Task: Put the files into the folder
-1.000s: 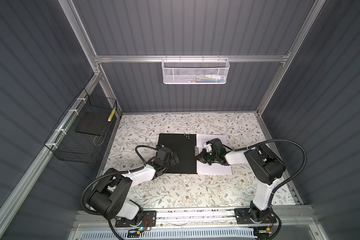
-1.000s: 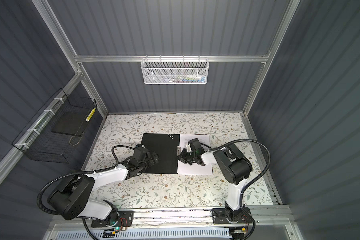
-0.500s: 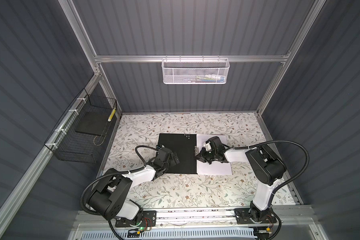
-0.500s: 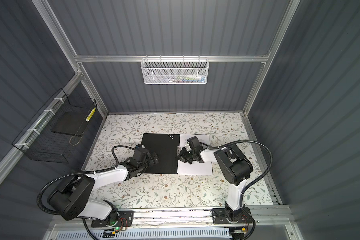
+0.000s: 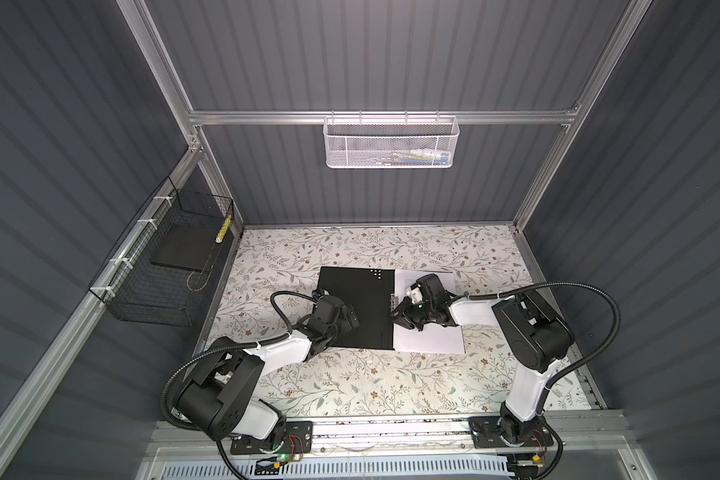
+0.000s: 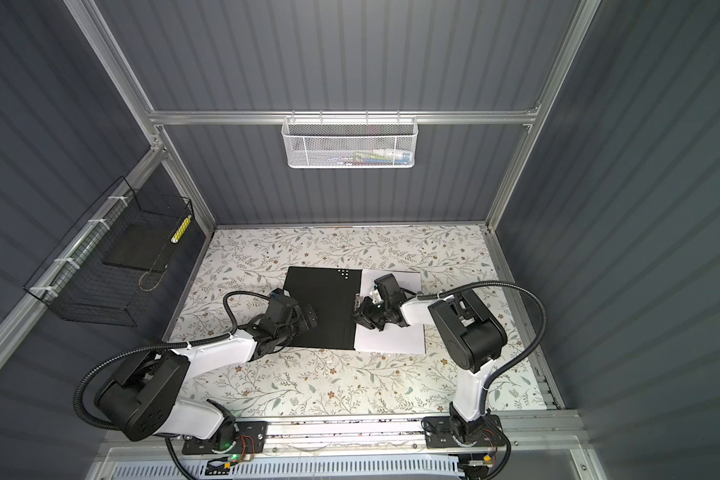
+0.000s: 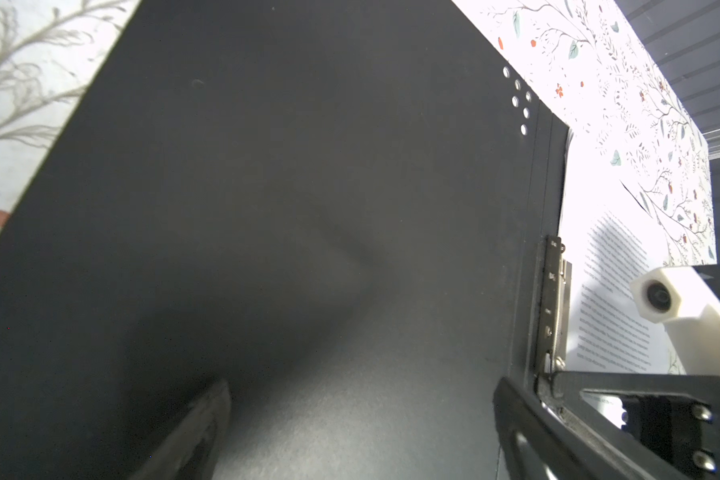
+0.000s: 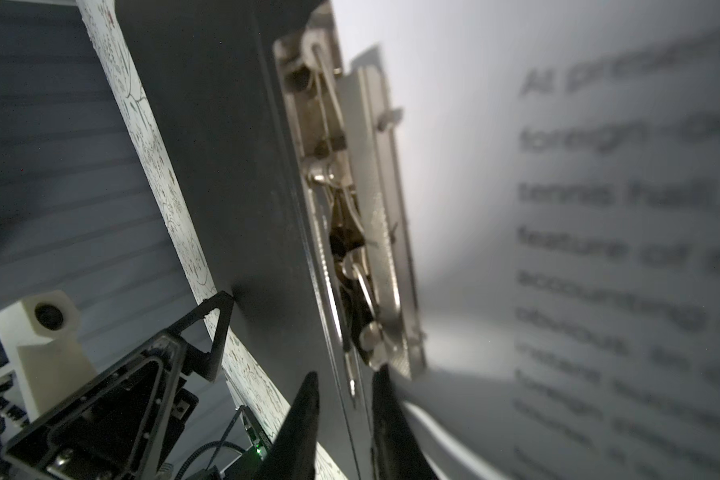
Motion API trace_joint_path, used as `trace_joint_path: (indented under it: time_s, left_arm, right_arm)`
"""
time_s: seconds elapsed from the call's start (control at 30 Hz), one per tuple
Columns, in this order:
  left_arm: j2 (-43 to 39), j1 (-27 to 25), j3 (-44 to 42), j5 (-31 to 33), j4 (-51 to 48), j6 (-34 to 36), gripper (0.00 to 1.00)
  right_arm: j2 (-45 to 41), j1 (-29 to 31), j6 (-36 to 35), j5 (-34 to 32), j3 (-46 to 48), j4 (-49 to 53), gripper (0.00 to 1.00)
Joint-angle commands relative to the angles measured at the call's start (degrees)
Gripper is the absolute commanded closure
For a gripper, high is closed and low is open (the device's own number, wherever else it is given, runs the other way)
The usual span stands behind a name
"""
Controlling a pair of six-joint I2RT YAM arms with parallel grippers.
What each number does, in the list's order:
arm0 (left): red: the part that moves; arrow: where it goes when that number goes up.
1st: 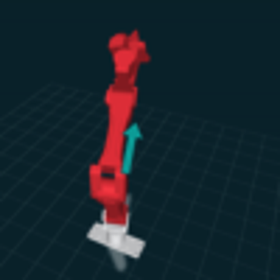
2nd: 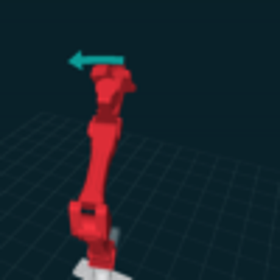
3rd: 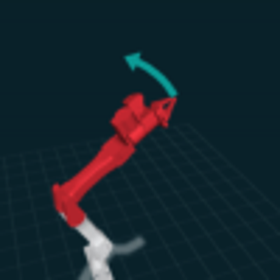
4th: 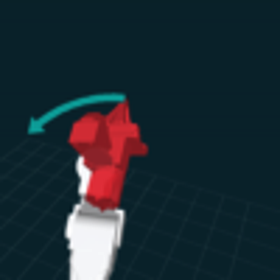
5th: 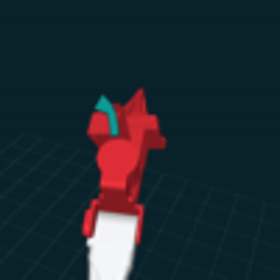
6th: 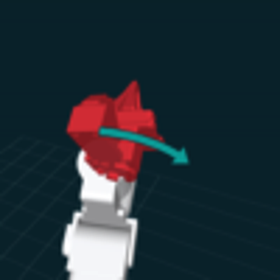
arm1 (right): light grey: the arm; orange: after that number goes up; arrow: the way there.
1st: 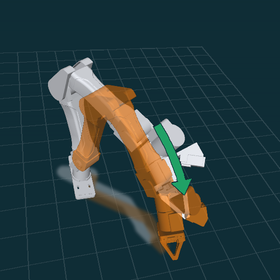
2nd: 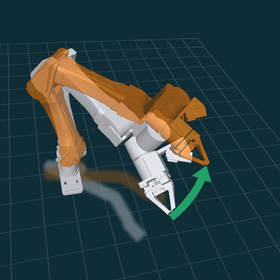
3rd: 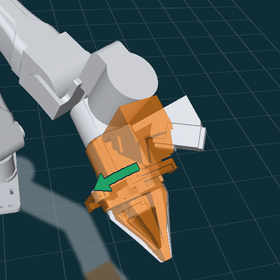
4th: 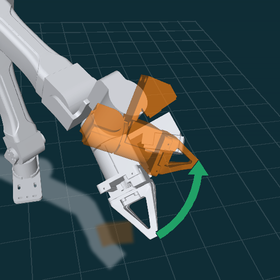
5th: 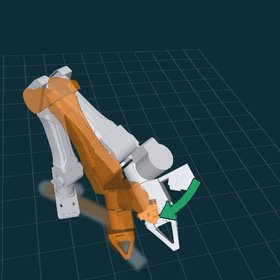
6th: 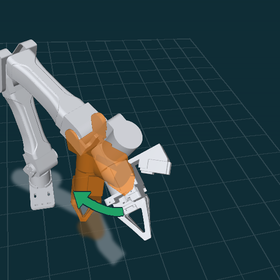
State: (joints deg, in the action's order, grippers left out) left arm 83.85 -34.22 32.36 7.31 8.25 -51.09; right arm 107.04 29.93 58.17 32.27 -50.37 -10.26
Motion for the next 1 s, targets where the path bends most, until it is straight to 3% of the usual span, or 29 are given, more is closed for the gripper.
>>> trace_joint_path:
  time_s: [0.0, 0.4, 0.6, 0.67, 0.73, 0.77, 0.87, 0.97]
  left_arm:
    - [3.6, -0.68, -4.5, -4.67, -16.28, -2.06, 0.0]
    - [2.74, -0.63, 1.63, -10.43, -15.47, 4.24, 0.0]
    - [-5.04, -0.67, 8.15, -12.08, -18.42, 12.57, 0.0]
    - [-8.56, -0.15, 9.15, -10.58, -19.74, 16.29, 0.0]
    - [-10.43, 3.7, 8.46, -11.07, -18.78, 18.39, 0.0]
    - [-10.34, 7.54, 7.79, -14.06, -17.73, 18.71, 0.0]
    - [-8.97, 16.93, 6.44, -18.72, -13.72, 18.67, 0.0]
    - [-5.47, 21.13, 6.98, -19.49, -11.29, 19.0, 0.0]
  right_arm:
    - [0.98, -0.07, 0.75, -1.45, 2.8, 5.92, 0.7]
    - [-9.57, -0.06, -0.21, -1.2, 5.02, 6.54, 0.53]
    - [-20.15, -1.87, -8.39, -5.34, 4.8, 14.91, 0.37]
    - [-23.96, -5.1, -12.68, -8.47, 5.22, 19.34, 0.26]
    - [-27.14, -11.12, -15.26, -8.15, 7.62, 19.57, 0.15]
    - [-28.64, -14.9, -16.07, -7.45, 9.75, 17.95, 0.02]
    - [-29.54, -24.09, -18.65, -6.69, 11.88, 17.88, 0.01]
    - [-26.08, -30.08, -20.02, -3.97, 11.26, 17.83, 0.01]
